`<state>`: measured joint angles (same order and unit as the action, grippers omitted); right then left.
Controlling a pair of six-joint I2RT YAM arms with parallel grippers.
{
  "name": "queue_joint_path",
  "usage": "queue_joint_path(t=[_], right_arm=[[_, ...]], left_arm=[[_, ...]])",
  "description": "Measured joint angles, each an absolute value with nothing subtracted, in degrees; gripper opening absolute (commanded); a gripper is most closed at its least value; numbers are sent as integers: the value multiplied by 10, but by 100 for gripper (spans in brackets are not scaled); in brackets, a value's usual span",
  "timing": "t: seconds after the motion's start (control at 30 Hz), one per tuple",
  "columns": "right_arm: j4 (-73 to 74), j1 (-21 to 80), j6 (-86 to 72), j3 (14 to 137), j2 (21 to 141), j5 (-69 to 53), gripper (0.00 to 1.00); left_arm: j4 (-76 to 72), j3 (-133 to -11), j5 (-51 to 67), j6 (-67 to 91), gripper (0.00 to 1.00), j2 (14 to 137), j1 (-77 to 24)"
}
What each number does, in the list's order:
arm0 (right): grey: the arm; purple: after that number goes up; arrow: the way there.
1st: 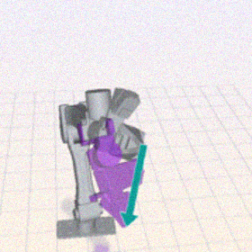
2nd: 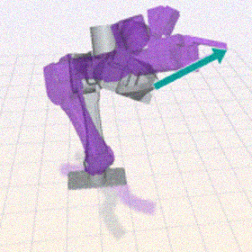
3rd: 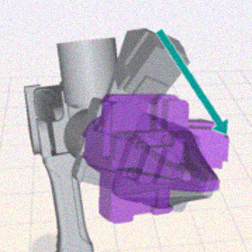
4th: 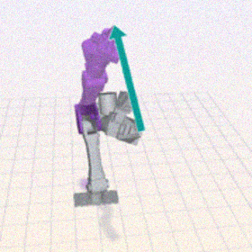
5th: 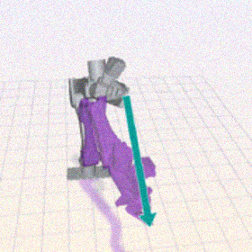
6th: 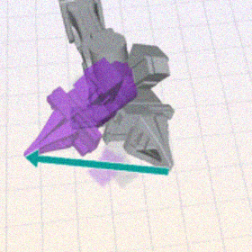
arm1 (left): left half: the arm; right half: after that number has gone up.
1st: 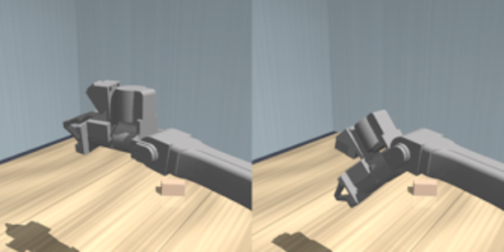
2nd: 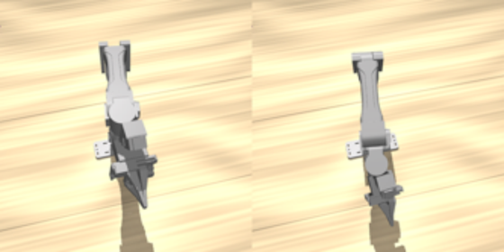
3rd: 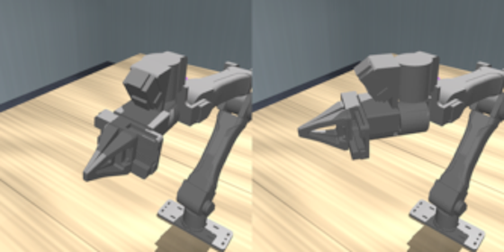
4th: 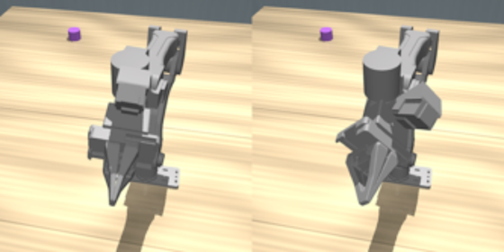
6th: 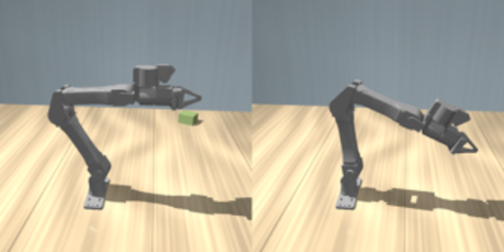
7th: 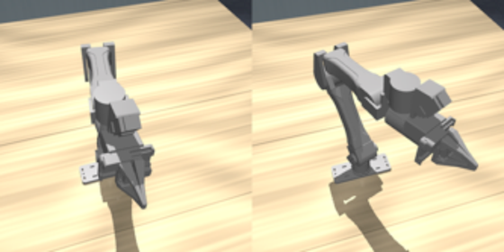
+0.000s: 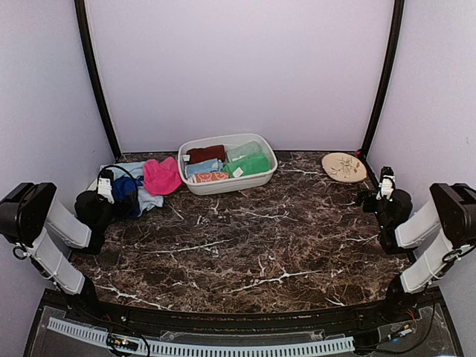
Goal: Roll the towels
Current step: Pick up the towel from the towel pile.
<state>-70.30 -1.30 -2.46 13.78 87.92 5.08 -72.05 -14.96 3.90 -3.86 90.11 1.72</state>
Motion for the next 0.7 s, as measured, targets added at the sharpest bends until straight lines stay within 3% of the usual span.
queue_joint_path(t=[0.4,0.5,0.7], right_arm=[[-690,-13,-29,140,875,61,100],[-585,-13,-43,172,825,96,100],[-381,-13,-81,307,713,128,100]], left_arm=[[-705,-154,38,-38,99,898,17],[-564,-213,36,-38,99,861,18],[-259,-445,91,-49,99,802,33]])
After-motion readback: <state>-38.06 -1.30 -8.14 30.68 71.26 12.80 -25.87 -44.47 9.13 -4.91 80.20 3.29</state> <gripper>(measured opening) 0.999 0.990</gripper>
